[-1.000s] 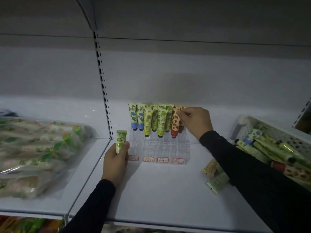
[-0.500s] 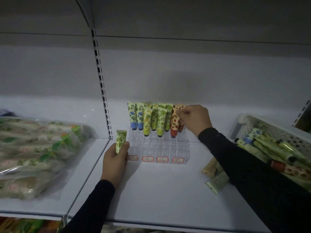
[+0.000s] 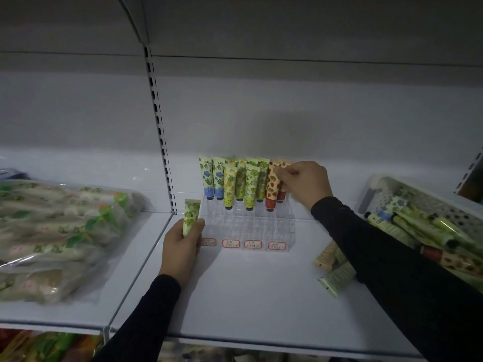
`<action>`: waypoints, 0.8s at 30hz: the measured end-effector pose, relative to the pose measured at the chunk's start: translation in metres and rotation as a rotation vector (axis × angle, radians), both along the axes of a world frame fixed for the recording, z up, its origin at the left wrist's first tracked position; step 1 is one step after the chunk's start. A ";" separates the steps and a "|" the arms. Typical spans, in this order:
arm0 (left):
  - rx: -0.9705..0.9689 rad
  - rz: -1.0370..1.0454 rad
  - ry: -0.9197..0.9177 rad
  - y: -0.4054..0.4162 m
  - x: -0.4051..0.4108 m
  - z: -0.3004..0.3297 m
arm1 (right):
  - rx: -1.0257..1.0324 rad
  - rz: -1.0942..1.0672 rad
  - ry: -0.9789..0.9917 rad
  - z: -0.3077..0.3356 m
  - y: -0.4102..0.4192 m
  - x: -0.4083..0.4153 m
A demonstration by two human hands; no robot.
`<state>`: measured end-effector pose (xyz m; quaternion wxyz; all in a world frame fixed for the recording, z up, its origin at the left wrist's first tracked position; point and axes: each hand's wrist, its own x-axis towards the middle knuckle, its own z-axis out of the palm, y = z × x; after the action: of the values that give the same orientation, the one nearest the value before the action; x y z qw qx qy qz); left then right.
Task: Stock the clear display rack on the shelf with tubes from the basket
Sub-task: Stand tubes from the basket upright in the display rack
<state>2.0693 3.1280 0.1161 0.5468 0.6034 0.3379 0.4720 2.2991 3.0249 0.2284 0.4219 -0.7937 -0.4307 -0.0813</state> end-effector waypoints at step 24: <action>0.023 -0.554 0.116 -0.083 0.033 0.054 | 0.009 0.550 0.795 -0.009 -0.062 -0.051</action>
<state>2.1025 3.0450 0.1705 0.6280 0.7048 0.1856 0.2730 2.2482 2.9632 0.2194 0.5631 -0.6180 -0.4297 0.3412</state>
